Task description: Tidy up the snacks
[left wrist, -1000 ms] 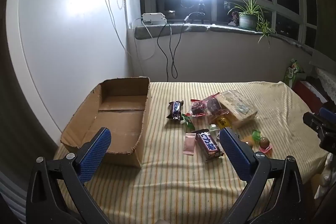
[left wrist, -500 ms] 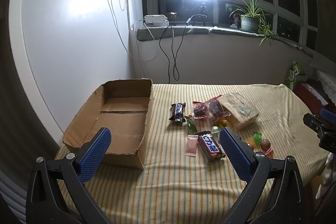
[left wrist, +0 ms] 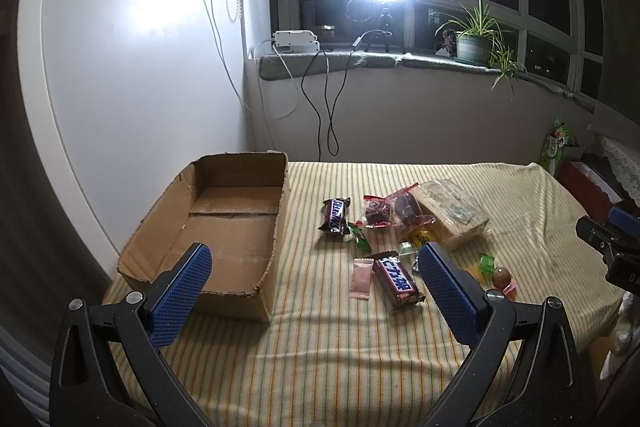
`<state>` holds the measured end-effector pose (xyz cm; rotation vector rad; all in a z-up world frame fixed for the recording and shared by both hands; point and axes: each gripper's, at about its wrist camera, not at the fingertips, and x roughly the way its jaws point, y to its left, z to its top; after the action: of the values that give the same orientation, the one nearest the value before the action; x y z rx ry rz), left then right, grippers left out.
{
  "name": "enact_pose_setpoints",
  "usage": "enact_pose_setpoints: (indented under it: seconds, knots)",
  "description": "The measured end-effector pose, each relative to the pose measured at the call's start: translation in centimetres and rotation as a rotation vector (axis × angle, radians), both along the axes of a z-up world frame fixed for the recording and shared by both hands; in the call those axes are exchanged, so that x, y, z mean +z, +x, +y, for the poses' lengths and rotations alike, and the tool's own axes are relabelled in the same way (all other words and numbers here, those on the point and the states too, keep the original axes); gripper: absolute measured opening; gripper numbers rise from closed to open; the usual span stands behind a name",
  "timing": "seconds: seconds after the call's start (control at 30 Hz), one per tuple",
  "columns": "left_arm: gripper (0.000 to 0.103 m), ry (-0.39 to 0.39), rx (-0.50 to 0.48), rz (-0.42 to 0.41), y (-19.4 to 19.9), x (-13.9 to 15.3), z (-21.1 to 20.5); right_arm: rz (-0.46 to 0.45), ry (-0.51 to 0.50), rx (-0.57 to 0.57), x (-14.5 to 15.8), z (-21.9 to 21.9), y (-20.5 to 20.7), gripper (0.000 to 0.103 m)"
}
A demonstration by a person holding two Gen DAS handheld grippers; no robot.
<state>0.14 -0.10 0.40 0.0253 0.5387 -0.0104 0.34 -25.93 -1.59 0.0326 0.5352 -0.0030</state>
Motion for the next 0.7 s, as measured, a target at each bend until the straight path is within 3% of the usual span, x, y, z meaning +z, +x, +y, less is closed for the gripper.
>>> enact_pose_setpoints:
  seconds: [0.7]
  knots:
    - [0.102, -0.002, -0.005, 0.001, 0.11, -0.18, -0.16, 0.005, -0.008, 0.007, -0.26, 0.03, 0.00, 0.103]
